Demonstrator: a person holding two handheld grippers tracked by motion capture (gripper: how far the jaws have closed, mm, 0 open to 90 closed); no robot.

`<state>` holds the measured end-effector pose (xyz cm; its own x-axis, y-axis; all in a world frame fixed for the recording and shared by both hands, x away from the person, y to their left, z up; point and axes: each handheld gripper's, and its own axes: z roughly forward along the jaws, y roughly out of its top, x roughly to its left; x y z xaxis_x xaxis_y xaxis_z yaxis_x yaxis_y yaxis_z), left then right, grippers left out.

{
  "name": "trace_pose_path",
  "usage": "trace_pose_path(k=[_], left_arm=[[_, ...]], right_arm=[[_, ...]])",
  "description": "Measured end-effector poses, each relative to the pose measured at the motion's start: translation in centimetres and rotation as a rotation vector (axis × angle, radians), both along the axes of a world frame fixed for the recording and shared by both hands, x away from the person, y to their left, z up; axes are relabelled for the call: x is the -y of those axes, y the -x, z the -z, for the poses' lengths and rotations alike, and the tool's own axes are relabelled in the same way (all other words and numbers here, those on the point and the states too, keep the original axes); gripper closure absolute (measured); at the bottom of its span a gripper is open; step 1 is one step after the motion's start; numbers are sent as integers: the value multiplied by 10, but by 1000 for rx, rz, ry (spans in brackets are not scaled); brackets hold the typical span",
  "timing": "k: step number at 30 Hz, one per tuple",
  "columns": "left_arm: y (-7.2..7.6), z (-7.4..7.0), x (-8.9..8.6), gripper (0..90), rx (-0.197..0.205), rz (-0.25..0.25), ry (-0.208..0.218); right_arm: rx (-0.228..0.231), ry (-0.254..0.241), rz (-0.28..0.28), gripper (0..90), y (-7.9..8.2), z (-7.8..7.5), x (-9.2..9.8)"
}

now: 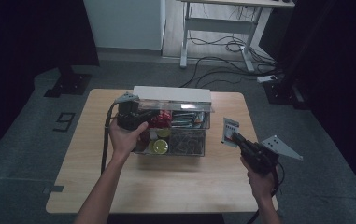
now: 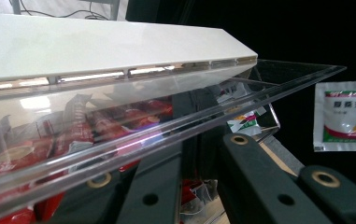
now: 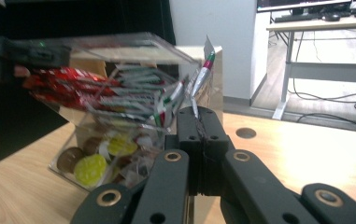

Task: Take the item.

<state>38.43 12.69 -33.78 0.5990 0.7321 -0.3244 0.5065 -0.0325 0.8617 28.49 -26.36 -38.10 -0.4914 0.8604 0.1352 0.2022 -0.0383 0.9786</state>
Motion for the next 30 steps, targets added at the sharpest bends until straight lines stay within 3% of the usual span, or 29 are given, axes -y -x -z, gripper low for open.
trace_pose_path(k=[20, 30], left_arm=[[2, 1, -1, 881, -5, -9, -13], [3, 2, -2, 880, -5, -13, -13]], right_arm=[[-104, -4, 30, 892, -4, 57, 20], [-129, 3, 49, 892, -5, 67, 26]])
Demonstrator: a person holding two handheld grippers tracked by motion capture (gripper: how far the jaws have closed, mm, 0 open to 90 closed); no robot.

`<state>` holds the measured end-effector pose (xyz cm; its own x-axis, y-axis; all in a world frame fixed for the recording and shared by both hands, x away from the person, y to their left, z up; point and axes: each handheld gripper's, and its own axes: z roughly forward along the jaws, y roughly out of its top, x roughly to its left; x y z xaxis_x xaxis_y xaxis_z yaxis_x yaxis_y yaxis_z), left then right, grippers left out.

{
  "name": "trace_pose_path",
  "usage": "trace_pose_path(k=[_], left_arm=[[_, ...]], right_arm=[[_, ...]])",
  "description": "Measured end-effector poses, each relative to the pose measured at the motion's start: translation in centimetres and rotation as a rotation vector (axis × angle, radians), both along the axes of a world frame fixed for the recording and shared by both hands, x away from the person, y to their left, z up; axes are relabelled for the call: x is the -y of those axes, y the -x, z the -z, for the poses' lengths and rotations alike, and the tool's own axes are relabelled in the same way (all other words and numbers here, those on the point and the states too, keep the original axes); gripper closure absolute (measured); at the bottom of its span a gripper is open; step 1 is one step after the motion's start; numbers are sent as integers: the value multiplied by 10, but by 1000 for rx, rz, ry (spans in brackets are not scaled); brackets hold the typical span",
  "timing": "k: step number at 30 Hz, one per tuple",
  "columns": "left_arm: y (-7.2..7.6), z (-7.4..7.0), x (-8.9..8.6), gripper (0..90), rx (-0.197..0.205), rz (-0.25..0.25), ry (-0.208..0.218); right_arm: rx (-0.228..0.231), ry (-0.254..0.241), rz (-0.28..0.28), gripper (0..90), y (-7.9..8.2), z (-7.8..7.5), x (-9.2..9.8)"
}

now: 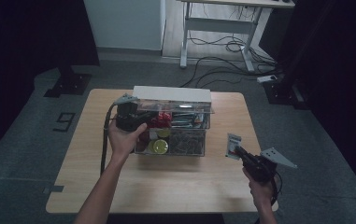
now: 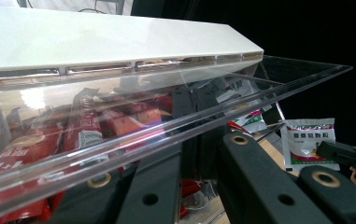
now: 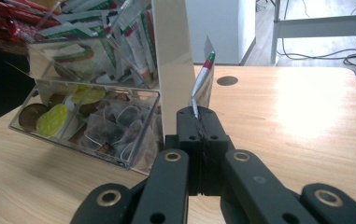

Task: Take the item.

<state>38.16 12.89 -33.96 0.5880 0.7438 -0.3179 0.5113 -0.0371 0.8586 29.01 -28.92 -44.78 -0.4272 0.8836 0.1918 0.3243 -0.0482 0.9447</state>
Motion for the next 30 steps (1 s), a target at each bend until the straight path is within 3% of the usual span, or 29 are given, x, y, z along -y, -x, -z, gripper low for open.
trace_pose_path(k=[20, 30], left_arm=[[1, 2, 0, 879, 1, 4, 6], [2, 3, -1, 878, 2, 3, 6]], right_arm=[[-65, 20, 29, 892, -6, 23, 8], [-142, 29, 58, 892, -17, 47, 16]])
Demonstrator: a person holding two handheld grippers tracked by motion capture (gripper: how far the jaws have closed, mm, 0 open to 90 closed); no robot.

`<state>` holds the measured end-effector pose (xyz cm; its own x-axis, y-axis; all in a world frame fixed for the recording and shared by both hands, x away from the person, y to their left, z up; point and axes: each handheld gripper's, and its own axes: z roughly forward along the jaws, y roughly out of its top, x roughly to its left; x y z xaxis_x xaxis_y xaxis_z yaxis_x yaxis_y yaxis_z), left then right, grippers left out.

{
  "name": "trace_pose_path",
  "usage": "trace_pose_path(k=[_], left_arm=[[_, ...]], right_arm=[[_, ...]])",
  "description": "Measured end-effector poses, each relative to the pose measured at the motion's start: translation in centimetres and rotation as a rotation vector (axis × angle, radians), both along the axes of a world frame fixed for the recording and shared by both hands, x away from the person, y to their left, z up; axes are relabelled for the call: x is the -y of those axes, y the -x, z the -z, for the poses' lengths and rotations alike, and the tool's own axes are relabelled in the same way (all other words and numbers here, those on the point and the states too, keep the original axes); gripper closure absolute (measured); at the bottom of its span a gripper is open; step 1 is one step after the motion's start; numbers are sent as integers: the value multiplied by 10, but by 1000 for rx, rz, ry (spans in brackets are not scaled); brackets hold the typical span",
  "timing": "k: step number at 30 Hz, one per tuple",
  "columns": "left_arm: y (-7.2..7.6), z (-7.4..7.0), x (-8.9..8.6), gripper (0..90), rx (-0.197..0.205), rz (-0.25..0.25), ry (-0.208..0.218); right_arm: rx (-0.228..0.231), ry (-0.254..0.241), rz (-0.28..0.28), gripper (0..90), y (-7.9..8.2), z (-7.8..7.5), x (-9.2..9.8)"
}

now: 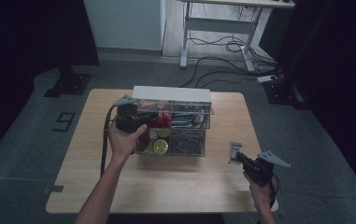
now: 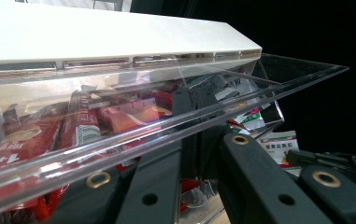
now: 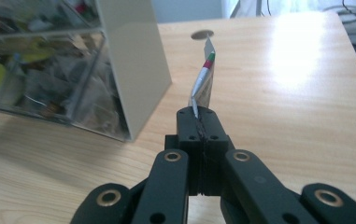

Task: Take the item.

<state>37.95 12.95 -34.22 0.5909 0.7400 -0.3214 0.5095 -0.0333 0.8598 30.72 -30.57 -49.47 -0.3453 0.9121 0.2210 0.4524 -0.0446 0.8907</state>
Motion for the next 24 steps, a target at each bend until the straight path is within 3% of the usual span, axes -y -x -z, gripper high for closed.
trace_pose_path(k=[14, 24], left_arm=[[1, 2, 1, 878, 3, -1, 6], [2, 3, 2, 876, 1, -1, 10]], right_arm=[[-97, 29, 2, 891, -12, 32, -1], [-117, 16, 4, 884, -15, 38, 3]])
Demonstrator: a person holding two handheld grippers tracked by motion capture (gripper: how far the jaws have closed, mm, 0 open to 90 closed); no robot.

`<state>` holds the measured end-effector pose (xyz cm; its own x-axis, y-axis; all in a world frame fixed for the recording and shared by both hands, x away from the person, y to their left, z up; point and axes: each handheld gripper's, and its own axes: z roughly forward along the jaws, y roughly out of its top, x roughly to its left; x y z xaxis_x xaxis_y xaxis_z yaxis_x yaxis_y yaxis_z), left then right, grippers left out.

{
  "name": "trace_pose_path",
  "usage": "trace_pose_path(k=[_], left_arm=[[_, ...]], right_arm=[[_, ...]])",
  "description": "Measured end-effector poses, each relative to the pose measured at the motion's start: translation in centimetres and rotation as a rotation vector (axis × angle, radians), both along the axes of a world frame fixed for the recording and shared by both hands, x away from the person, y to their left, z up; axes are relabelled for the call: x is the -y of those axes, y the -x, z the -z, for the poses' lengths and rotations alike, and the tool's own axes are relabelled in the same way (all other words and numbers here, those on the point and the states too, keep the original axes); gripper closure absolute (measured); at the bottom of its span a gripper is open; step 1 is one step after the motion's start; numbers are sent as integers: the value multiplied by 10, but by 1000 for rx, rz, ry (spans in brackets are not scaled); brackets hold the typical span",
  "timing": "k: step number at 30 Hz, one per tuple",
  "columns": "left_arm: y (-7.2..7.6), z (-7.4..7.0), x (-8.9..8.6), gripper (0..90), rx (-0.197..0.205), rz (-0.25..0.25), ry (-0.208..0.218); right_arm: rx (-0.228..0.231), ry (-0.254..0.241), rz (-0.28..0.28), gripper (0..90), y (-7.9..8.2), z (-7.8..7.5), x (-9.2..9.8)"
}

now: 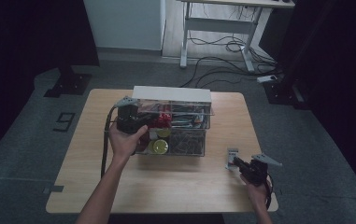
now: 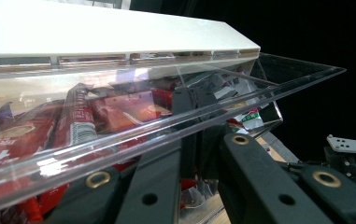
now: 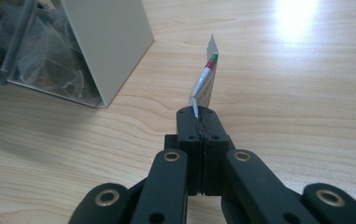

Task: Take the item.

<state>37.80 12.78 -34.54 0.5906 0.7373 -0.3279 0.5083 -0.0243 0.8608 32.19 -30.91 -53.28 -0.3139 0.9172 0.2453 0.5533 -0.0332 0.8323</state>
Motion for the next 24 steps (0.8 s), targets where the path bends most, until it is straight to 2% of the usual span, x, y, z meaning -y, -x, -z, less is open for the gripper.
trace_pose_path(k=[4, 11, 16, 19, 24], left_arm=[[0, 1, 0, 874, 0, 1, 2], [-1, 4, 2, 871, -8, 7, 2], [0, 3, 2, 870, -8, 7, -1], [0, 3, 2, 869, -8, 7, -2], [1, 3, 2, 865, -7, 7, -3]], right_arm=[[-22, -8, 23, 866, -2, 4, 6], [-75, 10, 55, 802, -5, 12, 13], [-115, 46, 72, 743, -8, 17, 14], [-129, 90, 80, 714, -9, 20, 12], [-125, 128, 95, 673, -9, 20, 11]])
